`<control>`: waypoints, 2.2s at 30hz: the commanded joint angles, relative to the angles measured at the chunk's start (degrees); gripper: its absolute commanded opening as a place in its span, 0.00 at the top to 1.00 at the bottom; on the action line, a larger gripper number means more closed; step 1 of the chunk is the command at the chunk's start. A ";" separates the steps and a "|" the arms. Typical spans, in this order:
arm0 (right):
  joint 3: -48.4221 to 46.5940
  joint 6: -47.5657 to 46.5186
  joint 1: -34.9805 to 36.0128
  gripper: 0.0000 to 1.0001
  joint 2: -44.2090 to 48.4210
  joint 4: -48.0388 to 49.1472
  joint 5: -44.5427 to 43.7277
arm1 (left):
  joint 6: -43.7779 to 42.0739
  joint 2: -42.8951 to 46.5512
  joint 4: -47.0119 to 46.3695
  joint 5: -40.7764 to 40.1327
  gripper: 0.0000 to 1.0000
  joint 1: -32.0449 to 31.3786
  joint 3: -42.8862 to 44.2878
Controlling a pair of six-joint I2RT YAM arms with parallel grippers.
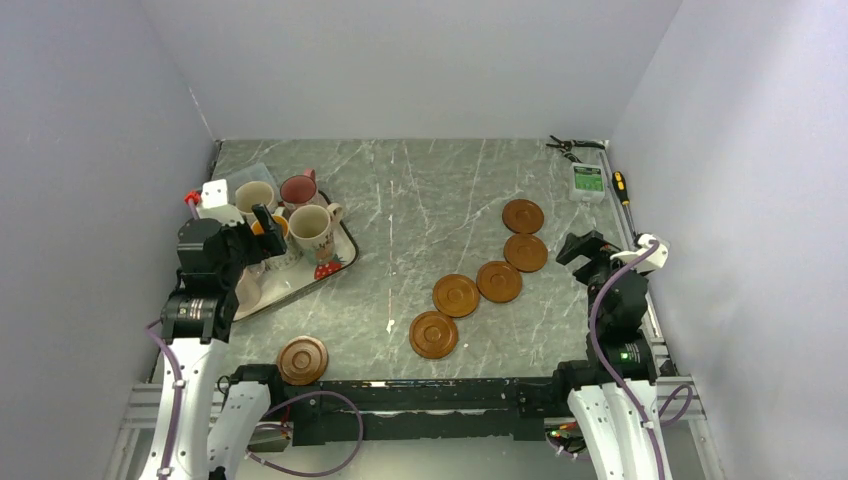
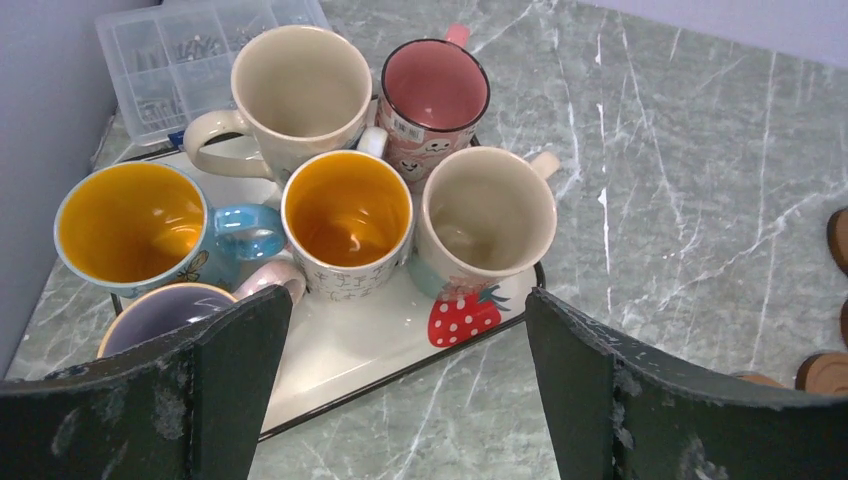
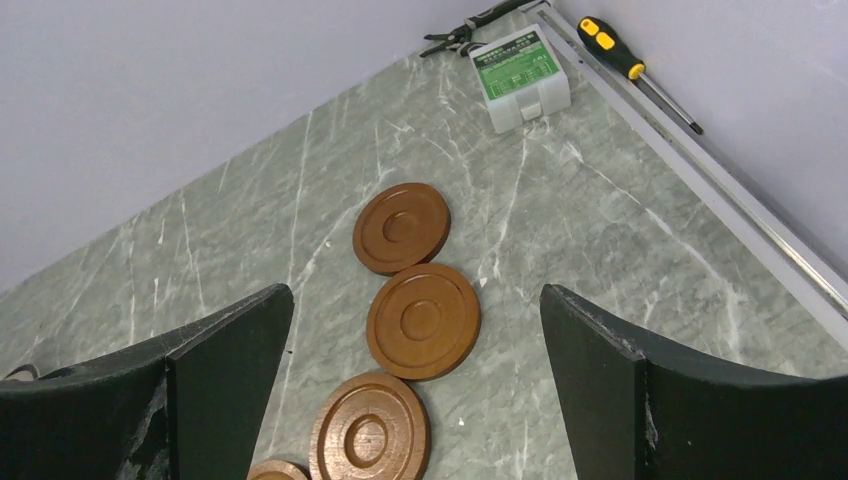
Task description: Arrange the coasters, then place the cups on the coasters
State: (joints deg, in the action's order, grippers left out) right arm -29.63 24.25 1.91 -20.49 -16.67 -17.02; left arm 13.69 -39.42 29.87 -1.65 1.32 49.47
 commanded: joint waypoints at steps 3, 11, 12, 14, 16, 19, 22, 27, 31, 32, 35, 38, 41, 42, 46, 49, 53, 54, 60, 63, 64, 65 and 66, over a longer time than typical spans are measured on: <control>-1.89 -0.05 -0.12 0.00 0.35 1.82 -0.59 | 2.52 2.75 -2.87 -0.54 0.06 0.18 1.68; -3.63 -2.55 -0.09 0.00 -8.08 0.01 3.04 | -0.73 -1.20 -5.18 6.14 0.06 -0.42 3.56; -4.52 -2.54 -0.10 0.00 -10.23 -0.91 2.90 | -0.58 -1.96 -4.86 6.80 0.06 -0.35 3.61; -6.44 -2.58 -0.09 0.00 -14.78 -2.50 3.13 | -0.34 -3.48 -3.80 6.57 0.06 -0.44 3.44; -8.50 -2.88 -0.10 0.01 -20.01 -4.04 4.40 | -0.33 -4.69 -2.19 5.28 0.06 -0.51 3.23; -12.24 -3.43 -0.12 0.09 -30.25 -6.77 6.35 | -0.18 -6.44 0.21 5.07 0.06 -0.53 2.75; -14.26 -4.14 -0.19 0.16 -40.03 -5.71 6.98 | 0.02 -8.39 1.79 6.24 0.06 -0.49 2.94; -17.72 -5.90 -0.14 0.24 -48.87 -0.94 14.00 | 0.16 -11.77 4.00 7.00 0.06 -0.53 4.58; -25.04 -8.66 -0.05 0.29 -59.75 -1.97 19.95 | -0.73 -12.22 3.32 11.88 0.06 -0.52 4.65; -27.21 -8.89 0.03 0.31 -62.24 -2.83 20.25 | -0.78 -11.99 3.23 12.52 0.06 -0.53 4.68; -31.54 -10.00 0.24 0.32 -68.07 -3.06 21.05 | -0.86 -11.22 3.18 11.89 0.06 -0.52 4.35; -36.17 -11.58 0.97 0.33 -73.05 -3.26 22.75 | -1.34 -10.88 2.92 12.74 0.06 -0.53 4.23; -41.97 -13.29 2.51 0.38 -78.80 -4.97 21.96 | -1.56 -10.86 2.85 14.03 0.06 -0.53 4.32; -43.45 -13.76 3.11 0.39 -80.43 -5.41 20.68 | -1.49 -10.93 2.83 14.12 0.06 -0.53 4.27; -47.73 -14.95 5.51 0.40 -86.31 -5.88 17.82 | -1.39 -11.35 2.66 14.67 0.06 -0.55 4.14; -50.69 -15.28 6.88 0.41 -90.66 -6.97 15.10 | -1.54 -11.54 2.74 14.96 0.06 -0.70 4.23; -51.48 -14.60 7.97 0.40 -93.44 -6.47 11.79 | -1.63 -11.80 2.91 14.74 0.06 -0.88 4.25; -51.27 -14.26 7.94 0.41 -93.68 -6.07 11.66 | -1.65 -11.92 2.89 14.72 0.06 -0.84 4.30; -49.95 -12.96 7.95 0.40 -93.60 -4.67 10.37 | -1.65 -12.71 3.18 14.95 0.06 -0.99 4.49; -50.43 -12.68 7.62 0.38 -93.50 -4.68 9.64 | -1.65 -13.11 3.25 15.09 0.06 -1.05 4.58; -50.66 -12.53 7.40 0.37 -93.58 -4.82 9.58 | -1.65 -13.20 3.33 15.05 0.06 -1.02 4.58; -50.93 -12.37 7.10 0.37 -93.82 -4.93 9.81 | -1.59 -13.35 3.33 15.09 0.06 -1.05 4.58; -51.25 -12.38 6.83 0.37 -93.96 -4.97 10.36 | -1.61 -13.40 3.30 15.10 0.06 -1.06 4.58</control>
State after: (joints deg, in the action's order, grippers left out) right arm -79.13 10.92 9.78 -114.50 -22.48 -5.61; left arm 12.75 -52.58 33.80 12.21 0.49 51.53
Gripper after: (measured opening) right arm 0.626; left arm 0.938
